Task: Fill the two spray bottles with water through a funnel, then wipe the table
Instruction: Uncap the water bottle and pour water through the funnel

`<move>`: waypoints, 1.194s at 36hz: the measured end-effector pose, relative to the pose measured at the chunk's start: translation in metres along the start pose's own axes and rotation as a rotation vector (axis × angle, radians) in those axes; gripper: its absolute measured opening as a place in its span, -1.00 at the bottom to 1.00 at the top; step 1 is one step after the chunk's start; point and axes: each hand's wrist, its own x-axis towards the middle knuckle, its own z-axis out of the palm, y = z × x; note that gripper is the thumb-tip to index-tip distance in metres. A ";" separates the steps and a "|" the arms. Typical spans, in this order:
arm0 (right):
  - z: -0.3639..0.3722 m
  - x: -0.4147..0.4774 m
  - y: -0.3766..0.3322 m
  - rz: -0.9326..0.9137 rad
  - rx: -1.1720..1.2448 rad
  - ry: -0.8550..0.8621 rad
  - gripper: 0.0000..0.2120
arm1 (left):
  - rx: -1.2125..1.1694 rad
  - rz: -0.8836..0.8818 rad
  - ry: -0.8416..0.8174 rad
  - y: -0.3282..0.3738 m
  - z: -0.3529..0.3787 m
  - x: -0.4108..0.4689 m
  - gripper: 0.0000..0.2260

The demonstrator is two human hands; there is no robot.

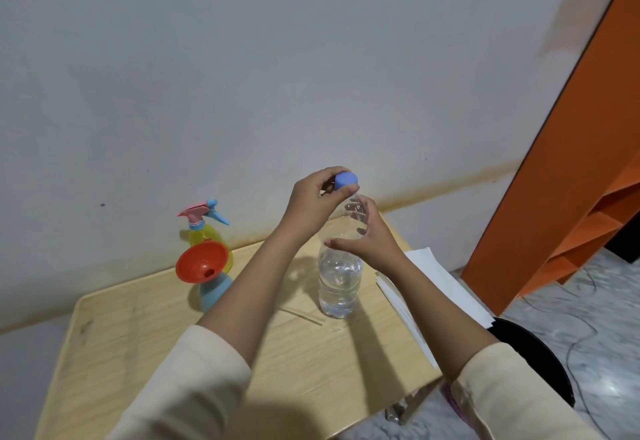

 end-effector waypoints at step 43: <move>0.007 -0.004 0.001 -0.006 -0.021 0.040 -0.08 | -0.286 -0.073 0.471 0.019 0.017 0.001 -0.71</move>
